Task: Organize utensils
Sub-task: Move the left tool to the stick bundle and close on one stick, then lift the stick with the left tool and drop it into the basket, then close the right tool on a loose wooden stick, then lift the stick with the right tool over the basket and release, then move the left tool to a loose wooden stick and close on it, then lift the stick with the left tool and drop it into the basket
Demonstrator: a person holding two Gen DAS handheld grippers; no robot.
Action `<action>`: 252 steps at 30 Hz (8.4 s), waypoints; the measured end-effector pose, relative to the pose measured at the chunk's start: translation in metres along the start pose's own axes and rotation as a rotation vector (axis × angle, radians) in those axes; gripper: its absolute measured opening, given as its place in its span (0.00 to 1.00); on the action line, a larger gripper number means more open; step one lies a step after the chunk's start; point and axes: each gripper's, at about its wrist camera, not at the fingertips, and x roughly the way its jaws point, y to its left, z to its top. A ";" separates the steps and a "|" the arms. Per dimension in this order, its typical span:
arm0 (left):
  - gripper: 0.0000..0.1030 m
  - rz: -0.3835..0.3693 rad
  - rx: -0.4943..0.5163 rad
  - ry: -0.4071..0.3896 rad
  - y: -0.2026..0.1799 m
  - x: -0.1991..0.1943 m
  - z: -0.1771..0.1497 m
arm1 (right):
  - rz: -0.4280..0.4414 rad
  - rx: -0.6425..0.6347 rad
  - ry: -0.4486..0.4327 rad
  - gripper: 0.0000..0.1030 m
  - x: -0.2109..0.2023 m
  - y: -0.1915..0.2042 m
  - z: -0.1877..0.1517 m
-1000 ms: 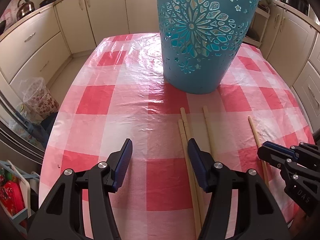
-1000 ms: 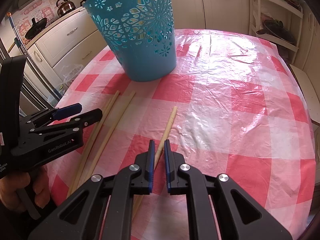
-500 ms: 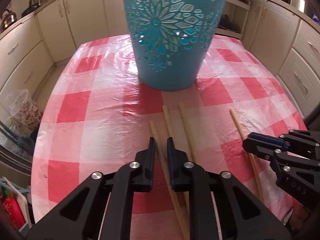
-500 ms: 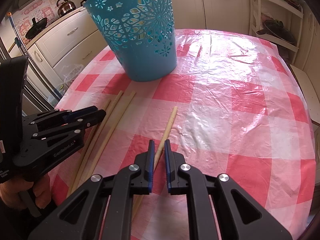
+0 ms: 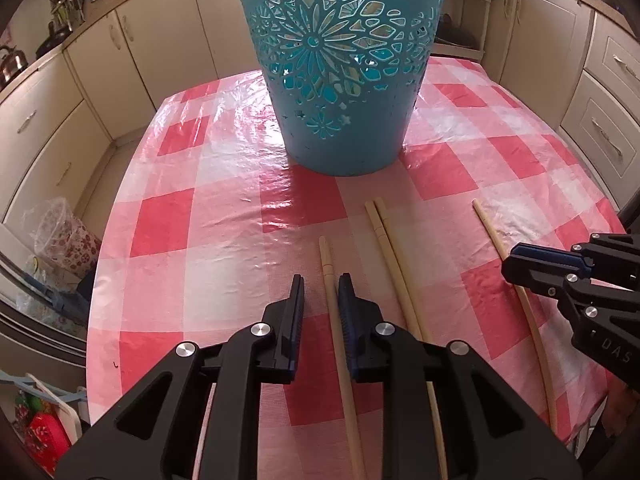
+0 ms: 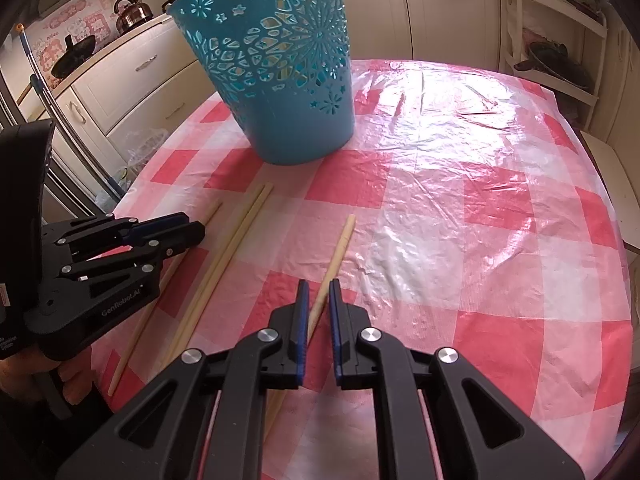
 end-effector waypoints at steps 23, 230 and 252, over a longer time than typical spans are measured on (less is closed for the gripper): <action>0.05 -0.196 -0.072 -0.175 0.004 -0.104 0.033 | -0.013 -0.029 -0.020 0.10 0.001 0.003 -0.003; 0.13 -0.036 -0.071 -0.031 -0.026 0.009 0.017 | -0.035 0.119 -0.058 0.07 -0.004 -0.016 -0.006; 0.05 -0.285 -0.194 -0.336 0.028 -0.125 0.042 | -0.046 0.106 -0.065 0.08 -0.002 -0.012 -0.005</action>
